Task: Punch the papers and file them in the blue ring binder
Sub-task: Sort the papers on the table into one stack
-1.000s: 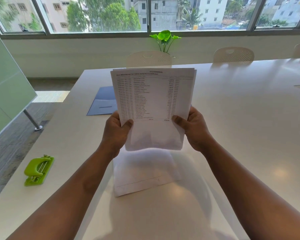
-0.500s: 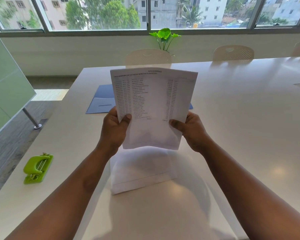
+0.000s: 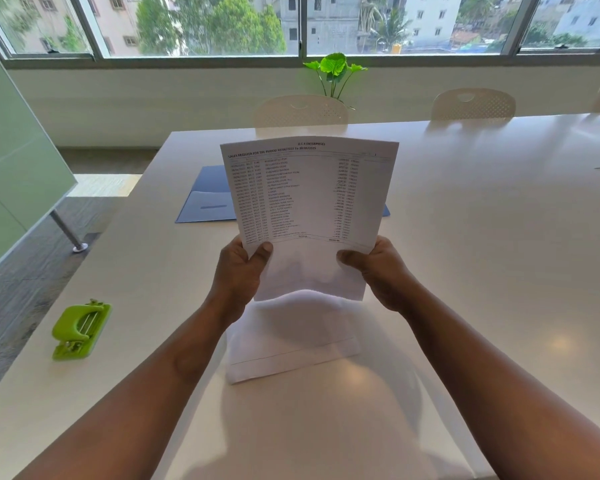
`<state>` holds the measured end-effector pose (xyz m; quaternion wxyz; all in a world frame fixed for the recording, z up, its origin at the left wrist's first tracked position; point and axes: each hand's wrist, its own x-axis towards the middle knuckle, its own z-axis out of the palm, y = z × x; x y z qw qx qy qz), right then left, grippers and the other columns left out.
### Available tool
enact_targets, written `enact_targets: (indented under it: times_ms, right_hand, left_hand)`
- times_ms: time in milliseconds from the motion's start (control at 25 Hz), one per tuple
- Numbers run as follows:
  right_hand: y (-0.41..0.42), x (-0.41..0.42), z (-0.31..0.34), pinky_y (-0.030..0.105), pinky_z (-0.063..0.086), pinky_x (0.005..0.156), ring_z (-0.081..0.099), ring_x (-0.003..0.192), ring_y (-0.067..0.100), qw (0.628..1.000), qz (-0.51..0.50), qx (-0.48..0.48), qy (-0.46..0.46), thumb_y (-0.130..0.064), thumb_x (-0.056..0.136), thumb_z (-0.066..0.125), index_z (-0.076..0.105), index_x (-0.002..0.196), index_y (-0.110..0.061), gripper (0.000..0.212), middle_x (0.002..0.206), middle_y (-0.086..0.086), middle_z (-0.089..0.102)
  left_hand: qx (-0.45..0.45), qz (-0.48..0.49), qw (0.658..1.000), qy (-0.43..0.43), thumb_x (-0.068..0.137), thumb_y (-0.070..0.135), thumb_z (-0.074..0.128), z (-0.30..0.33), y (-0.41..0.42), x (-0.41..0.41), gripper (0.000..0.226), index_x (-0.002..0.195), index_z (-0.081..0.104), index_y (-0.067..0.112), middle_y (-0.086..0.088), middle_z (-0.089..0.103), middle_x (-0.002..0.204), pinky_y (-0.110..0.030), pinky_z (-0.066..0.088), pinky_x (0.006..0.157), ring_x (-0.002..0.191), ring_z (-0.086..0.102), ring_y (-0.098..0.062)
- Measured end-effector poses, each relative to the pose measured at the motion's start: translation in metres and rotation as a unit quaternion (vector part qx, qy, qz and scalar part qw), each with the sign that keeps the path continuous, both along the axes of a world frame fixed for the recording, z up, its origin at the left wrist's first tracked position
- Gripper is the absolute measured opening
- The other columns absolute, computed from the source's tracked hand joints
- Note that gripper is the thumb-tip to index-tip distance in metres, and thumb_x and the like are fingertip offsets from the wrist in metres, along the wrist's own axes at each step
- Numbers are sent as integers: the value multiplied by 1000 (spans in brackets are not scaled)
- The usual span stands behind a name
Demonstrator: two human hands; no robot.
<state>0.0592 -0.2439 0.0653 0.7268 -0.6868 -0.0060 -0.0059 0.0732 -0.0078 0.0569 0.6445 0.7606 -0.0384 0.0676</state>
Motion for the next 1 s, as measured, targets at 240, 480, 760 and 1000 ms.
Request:
enact_targets:
  times_ms: [240,480,760,1000]
  right_hand:
    - [0,0,-5,47,57,96,68,108,35,1000,-6,-10,21,2,92,65,71,109,-18,27,112,8,74]
    - [7,-3,-5,45,60,90,71,103,32,999,-38,3,-7,-18,99,62,72,110,-20,15,113,9,75]
    - [2,5,3,31,55,68,70,76,15,992,-84,-97,22,-23,100,60,76,99,-18,17,90,-3,78]
    - [-8,7,-19,26,49,61,63,71,19,966,-123,-196,115,-22,99,60,71,83,-17,19,82,-1,71]
  left_hand:
    - [10,4,1000,6,103,19,57,-4,1,0,25,127,62,20,5,68,116,-28,57,81,106,64,-21]
    - [15,16,1000,20,104,22,56,-8,3,-2,23,127,59,21,5,67,118,-34,59,86,105,65,-20]
    - [54,-6,996,72,99,18,63,-8,6,-5,32,130,59,20,2,72,115,-34,63,77,95,72,-13]
    - [281,56,951,114,91,32,73,-33,28,-10,40,127,60,19,3,74,98,-31,53,75,90,73,-18]
